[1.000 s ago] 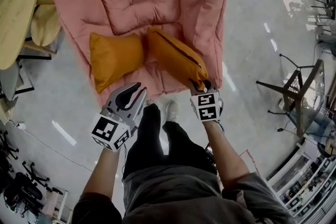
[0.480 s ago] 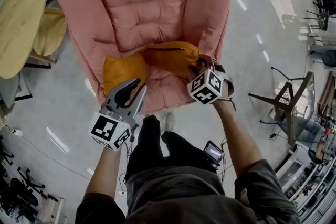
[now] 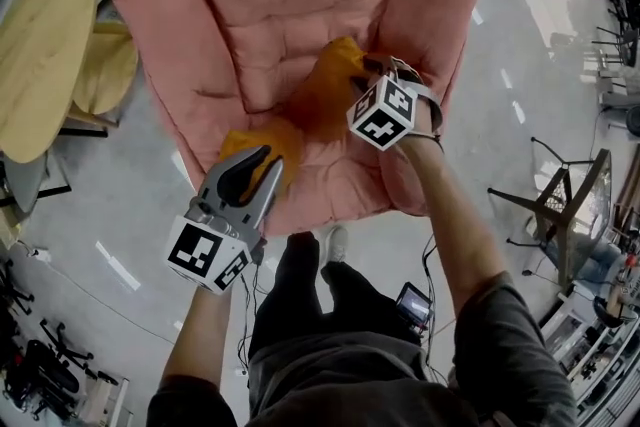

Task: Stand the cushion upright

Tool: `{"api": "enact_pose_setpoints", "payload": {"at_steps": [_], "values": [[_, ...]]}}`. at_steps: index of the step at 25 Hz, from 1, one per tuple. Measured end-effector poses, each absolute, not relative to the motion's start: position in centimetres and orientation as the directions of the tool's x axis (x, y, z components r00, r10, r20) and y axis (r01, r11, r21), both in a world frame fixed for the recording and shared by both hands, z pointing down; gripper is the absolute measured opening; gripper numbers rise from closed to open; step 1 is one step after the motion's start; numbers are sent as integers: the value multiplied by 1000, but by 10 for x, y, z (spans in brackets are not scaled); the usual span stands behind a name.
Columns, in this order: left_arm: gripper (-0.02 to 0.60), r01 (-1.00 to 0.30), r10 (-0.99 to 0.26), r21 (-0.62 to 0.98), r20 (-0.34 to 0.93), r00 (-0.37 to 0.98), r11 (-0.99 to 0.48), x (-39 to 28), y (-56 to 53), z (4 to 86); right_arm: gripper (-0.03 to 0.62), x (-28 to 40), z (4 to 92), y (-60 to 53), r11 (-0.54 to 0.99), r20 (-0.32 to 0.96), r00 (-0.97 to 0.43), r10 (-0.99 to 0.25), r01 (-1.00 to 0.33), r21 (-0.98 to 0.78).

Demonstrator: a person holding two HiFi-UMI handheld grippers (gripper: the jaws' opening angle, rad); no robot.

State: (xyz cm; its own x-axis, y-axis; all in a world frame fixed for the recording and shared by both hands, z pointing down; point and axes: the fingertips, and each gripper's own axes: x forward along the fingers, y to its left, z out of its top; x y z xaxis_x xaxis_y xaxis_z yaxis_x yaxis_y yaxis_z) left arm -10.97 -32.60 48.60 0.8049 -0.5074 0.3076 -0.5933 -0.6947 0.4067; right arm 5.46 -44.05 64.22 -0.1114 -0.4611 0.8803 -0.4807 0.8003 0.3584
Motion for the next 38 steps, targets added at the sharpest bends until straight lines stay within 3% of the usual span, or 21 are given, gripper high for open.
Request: {"api": "enact_pose_setpoints", "payload": {"at_steps": [12, 27, 38], "values": [[80, -566, -482, 405, 298, 824, -718, -105, -347, 493, 185, 62, 655, -520, 695, 811, -67, -582, -558, 453], [80, -603, -525, 350, 298, 797, -717, -102, -313, 459, 198, 63, 563, -479, 623, 674, -201, -711, -624, 471], [80, -639, -575, 302, 280, 769, -708, -101, -269, 401, 87, 79, 427, -413, 563, 526, -377, -763, -786, 254]]}}
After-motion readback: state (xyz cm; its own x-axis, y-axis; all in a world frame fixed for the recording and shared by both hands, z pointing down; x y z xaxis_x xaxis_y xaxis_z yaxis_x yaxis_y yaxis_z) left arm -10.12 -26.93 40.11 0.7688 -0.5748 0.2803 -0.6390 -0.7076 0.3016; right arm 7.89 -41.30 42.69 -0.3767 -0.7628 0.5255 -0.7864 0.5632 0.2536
